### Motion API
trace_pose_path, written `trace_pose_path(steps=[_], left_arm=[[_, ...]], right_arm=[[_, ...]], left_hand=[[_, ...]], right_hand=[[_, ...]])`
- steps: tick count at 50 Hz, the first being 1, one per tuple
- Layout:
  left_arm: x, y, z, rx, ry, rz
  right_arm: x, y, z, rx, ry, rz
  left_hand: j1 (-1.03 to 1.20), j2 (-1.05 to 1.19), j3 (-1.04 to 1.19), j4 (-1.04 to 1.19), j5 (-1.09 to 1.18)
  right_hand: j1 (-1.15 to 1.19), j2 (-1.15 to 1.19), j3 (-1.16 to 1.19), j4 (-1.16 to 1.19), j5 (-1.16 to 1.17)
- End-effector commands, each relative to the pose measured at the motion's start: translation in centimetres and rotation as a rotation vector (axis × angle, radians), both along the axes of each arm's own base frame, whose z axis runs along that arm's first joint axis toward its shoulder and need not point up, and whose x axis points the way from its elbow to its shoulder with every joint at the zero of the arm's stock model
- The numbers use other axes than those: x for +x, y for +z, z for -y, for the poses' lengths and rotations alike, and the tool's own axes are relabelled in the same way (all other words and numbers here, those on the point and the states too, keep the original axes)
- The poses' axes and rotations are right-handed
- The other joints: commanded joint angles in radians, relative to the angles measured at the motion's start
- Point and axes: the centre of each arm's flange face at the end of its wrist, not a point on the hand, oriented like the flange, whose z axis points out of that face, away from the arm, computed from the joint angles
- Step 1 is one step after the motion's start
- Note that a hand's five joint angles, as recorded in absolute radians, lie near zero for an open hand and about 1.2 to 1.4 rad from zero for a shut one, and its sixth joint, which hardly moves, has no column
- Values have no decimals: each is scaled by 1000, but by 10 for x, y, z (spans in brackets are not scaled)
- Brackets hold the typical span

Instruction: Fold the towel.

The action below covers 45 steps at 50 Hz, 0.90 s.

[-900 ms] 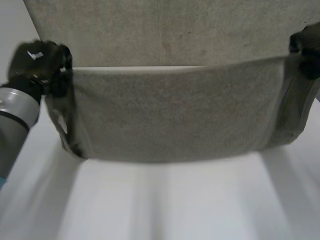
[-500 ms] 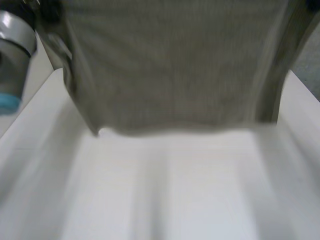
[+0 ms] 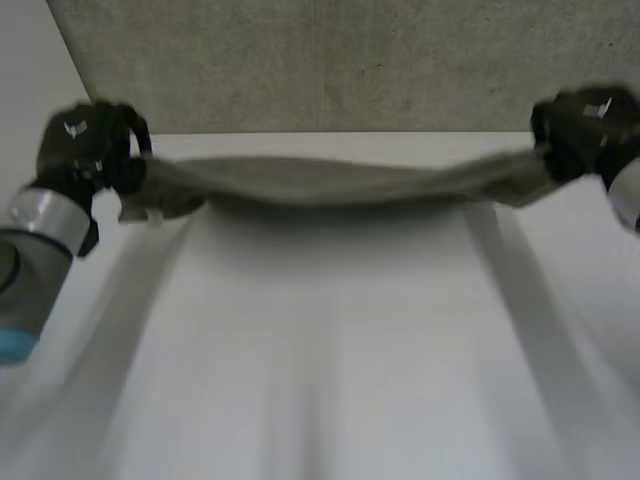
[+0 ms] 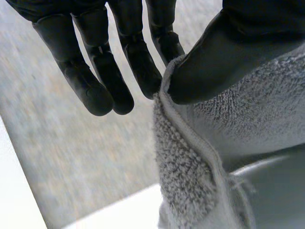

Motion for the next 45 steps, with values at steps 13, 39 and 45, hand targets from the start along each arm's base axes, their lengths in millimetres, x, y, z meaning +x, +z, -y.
trace_pose_path(steps=[13, 39, 45], left_arm=[[13, -6, -85, 38, -85, 119], [-3, -69, 31, 154, -103, 185], [-13, -82, 75, 117, -61, 183]], right_arm=[[-30, 1, -68, 136, 11, -93], [-9, -51, 39, 267, 15, -117], [12, -74, 73, 240, -6, -139]], left_hand=[[-56, -123, -146, -123, -276], [-56, -123, -146, -123, -276], [-56, -123, -146, -123, -276]], right_hand=[[60, 54, 57, 49, 39], [60, 54, 57, 49, 39], [60, 54, 57, 49, 39]])
